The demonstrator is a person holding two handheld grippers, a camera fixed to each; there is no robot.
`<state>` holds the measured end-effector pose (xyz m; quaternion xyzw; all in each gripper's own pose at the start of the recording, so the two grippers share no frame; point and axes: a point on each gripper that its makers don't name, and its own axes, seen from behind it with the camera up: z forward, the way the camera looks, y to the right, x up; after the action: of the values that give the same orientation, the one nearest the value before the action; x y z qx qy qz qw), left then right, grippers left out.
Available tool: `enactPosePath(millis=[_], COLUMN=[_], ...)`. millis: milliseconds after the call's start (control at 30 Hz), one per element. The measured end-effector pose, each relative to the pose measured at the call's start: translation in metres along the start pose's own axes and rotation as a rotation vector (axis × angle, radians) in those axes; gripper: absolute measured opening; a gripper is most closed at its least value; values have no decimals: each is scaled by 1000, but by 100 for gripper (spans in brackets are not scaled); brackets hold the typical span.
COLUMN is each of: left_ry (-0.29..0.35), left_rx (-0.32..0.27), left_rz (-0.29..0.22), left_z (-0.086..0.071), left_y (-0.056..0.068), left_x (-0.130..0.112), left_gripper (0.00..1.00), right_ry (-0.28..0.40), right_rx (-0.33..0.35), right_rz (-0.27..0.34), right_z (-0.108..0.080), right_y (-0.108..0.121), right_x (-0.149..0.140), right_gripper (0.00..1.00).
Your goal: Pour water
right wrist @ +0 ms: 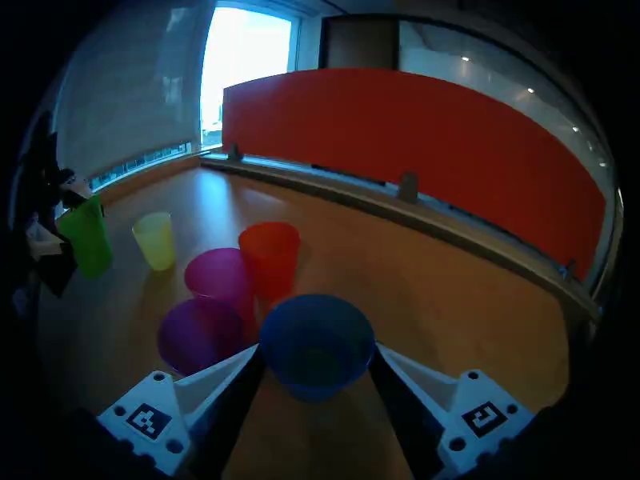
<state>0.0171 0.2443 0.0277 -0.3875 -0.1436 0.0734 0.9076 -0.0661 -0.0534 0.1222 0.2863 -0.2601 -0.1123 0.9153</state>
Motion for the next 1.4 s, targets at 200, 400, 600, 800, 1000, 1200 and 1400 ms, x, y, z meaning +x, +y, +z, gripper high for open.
enactPosePath(millis=[200, 400, 600, 800, 1000, 1200, 1400], left_ry=[4, 9, 26, 40, 60, 86, 93], left_rx=[1, 7, 17, 37, 47, 56, 61], left_rz=[4, 12, 13, 11, 8, 5, 11], left_z=[-2, -6, -11, -14, -19, -25, -30], left_y=[1, 1, 0, -3, -2, -2, 0], left_x=[3, 7, 12, 15, 21, 29, 30], left_gripper=[86, 86, 86, 86, 87, 87, 87], right_ry=[57, 133, 185, 222, 258, 282, 300], right_rx=[-10, -4, -27, -34, -44, -49, -57], right_rz=[2, 10, -1, -6, -11, -11, -19], right_z=[-12, -29, -43, -57, -70, -79, -86], right_y=[-5, -17, -23, -34, -43, -51, -59], right_x=[18, 41, 55, 64, 72, 75, 77], right_gripper=[90, 90, 90, 90, 90, 90, 90])
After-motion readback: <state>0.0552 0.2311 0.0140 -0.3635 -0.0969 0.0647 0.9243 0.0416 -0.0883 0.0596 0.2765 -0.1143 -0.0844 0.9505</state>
